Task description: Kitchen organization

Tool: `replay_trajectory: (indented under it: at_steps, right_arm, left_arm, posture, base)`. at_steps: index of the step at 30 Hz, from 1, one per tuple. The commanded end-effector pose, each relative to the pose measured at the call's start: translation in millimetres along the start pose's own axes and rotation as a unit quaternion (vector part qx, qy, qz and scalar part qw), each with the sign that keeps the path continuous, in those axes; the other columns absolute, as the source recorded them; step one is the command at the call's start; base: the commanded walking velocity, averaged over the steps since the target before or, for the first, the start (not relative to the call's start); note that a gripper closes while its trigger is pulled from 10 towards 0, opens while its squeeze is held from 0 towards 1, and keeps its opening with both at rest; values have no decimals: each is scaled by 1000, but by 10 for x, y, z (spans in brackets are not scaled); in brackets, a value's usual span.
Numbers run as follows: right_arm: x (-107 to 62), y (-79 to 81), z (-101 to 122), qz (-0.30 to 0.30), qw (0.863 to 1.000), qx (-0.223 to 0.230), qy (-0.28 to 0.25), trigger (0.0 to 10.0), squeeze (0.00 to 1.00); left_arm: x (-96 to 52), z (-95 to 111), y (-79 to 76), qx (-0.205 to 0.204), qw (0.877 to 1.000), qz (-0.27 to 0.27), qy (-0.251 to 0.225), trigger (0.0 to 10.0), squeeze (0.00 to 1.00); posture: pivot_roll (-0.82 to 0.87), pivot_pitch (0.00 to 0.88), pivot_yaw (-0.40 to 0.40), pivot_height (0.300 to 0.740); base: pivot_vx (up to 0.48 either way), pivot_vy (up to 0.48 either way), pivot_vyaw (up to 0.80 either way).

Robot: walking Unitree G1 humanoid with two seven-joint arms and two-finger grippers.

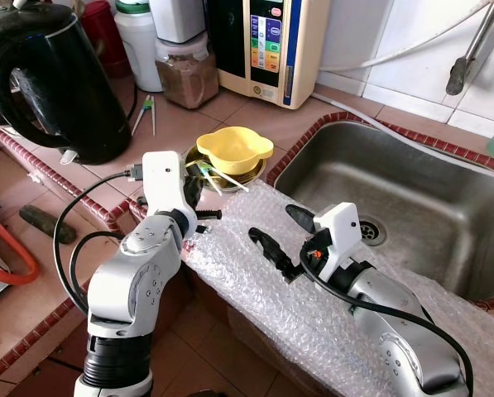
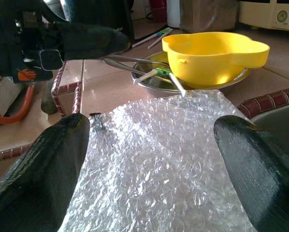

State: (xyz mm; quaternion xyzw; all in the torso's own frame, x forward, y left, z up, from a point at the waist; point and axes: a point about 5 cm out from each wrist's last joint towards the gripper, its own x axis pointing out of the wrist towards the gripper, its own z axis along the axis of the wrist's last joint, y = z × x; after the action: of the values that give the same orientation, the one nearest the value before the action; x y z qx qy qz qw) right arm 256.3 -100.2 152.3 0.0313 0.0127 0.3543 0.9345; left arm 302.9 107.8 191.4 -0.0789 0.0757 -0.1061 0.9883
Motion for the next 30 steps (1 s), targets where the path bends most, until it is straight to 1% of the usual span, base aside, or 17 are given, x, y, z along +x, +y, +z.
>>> replay_trajectory:
  at_steps: [1,2,3,4,7,9,10,13,16,18,20,21,23,25,27,29,30]
  right_arm:
    - [0,18,8,5,1000,-4,2,10000,0]
    - [0,18,8,5,1000,-4,2,10000,0]
    - [-3,14,12,5,1000,-5,2,10000,0]
    - [-4,6,20,4,1000,-6,1,10000,0]
    - [-2,-11,28,1,1000,-7,0,10000,0]
    - [1,-13,30,0,1000,-7,0,10000,0]
    - [0,-12,32,-1,1000,-7,0,10000,0]
    - [-5,-10,30,-1,1000,-7,0,10000,0]
    - [-11,-17,28,-5,1000,-7,-1,10000,0]
    - [-11,-17,28,-5,1000,-7,-1,10000,0]
    - [-9,-25,25,-9,1000,-6,-3,10000,0]
    - [-9,-25,25,-9,1000,-6,-3,10000,0]
    - [-1,-18,21,-9,1000,-4,-4,10000,0]
    - [4,-13,20,-8,1000,-4,-5,10000,0]
    - [4,-13,20,-8,1000,-4,-5,10000,0]
    - [9,-8,20,-9,1000,-3,-6,10000,0]
    - [8,-6,20,-9,1000,-3,-7,10000,0]
  left_arm:
    - [-24,8,-13,-6,1000,-12,-9,10000,1000]
    - [-24,8,-13,-6,1000,-12,-9,10000,1000]
    - [-7,3,-38,-24,999,-19,-8,10000,1000]
    - [29,21,-66,-28,999,-24,-13,10000,1000]
    - [94,67,-123,-13,998,-41,-38,10000,1000]
    - [111,73,-128,-5,998,-46,-44,10000,1000]
    - [129,69,-115,12,997,-52,-55,10000,1000]
    - [145,34,-63,33,996,-52,-63,10000,1000]
    - [145,-30,-3,75,993,-61,-74,10000,1000]
    - [145,-30,-3,75,993,-61,-74,10000,1000]
    - [128,-98,0,126,985,-89,-82,10000,1000]
    - [128,-98,0,126,985,-89,-82,10000,1000]
    - [118,-120,-7,160,978,-104,-85,10000,1000]
    - [121,-128,-9,168,976,-111,-88,10000,1000]
    - [121,-128,-9,168,976,-111,-88,10000,1000]
    - [142,-162,1,194,969,-124,-93,10000,1000]
    - [152,-181,6,197,968,-127,-92,10000,1000]
  posture:
    - [-82,88,49,740]
    - [-82,88,49,740]
    - [-88,88,46,740]
    - [-89,89,46,740]
    - [-93,92,47,740]
    - [-95,91,46,740]
    - [-95,89,46,740]
    - [-95,88,46,740]
    - [-95,86,54,740]
    - [-95,86,54,740]
    - [-88,86,58,740]
    - [-88,86,58,740]
    - [-87,87,63,740]
    - [-87,87,63,740]
    - [-87,87,63,740]
    - [-88,89,62,740]
    - [-91,90,61,740]
  base:
    - [0,0,0]
    - [0,0,0]
    - [0,0,0]
    - [0,0,0]
    - [0,0,0]
    - [0,0,0]
    - [0,0,0]
    - [0,0,0]
    - [0,0,0]
    - [0,0,0]
    - [0,0,0]
    - [0,0,0]
    - [0,0,0]
    - [0,0,0]
    - [0,0,0]
    - [0,0,0]
    - [0,0,0]
